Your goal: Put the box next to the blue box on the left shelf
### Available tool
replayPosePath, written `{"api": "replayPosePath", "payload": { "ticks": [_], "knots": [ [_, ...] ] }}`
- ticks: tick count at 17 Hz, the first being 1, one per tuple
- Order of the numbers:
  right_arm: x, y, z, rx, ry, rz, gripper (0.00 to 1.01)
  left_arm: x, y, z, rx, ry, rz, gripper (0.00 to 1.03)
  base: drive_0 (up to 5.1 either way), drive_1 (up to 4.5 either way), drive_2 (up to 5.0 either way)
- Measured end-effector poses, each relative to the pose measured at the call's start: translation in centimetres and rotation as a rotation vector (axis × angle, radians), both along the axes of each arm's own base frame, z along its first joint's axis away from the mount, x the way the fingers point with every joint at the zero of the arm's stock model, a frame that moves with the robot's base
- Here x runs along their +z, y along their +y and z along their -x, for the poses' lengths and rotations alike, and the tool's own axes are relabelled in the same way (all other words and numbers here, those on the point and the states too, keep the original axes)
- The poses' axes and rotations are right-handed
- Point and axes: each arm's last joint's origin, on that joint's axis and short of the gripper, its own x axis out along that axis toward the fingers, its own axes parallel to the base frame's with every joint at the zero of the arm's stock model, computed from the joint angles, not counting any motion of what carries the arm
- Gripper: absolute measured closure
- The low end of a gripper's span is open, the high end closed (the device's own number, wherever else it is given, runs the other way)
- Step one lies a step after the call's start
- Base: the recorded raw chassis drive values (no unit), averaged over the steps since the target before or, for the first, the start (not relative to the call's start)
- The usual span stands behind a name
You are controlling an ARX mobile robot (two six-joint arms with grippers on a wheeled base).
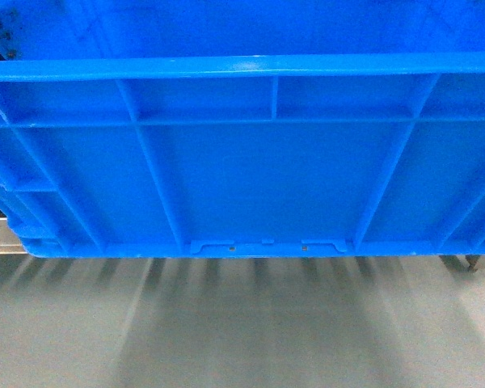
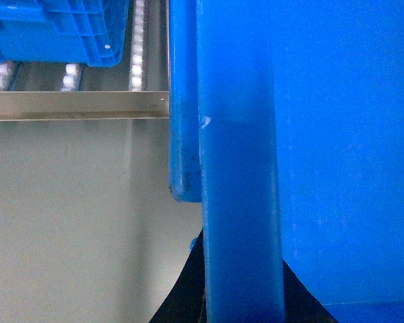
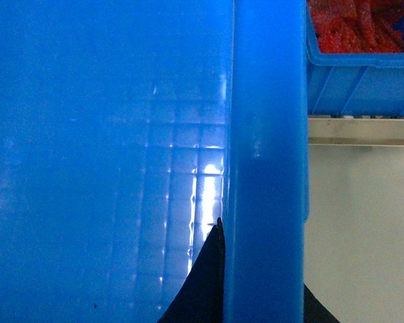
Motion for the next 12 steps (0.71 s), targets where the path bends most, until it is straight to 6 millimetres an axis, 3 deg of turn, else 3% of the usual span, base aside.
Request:
{"api": "replayPosePath", "payload": {
  "ticks": [12],
  "knots": [
    [-0.03,0.0,0.02,0.0,0.004,0.0,0.94,-0.03,0.0,0.03,-0.001,0.004,0.0,0.98,0.0,0.0,0.0]
  ]
}}
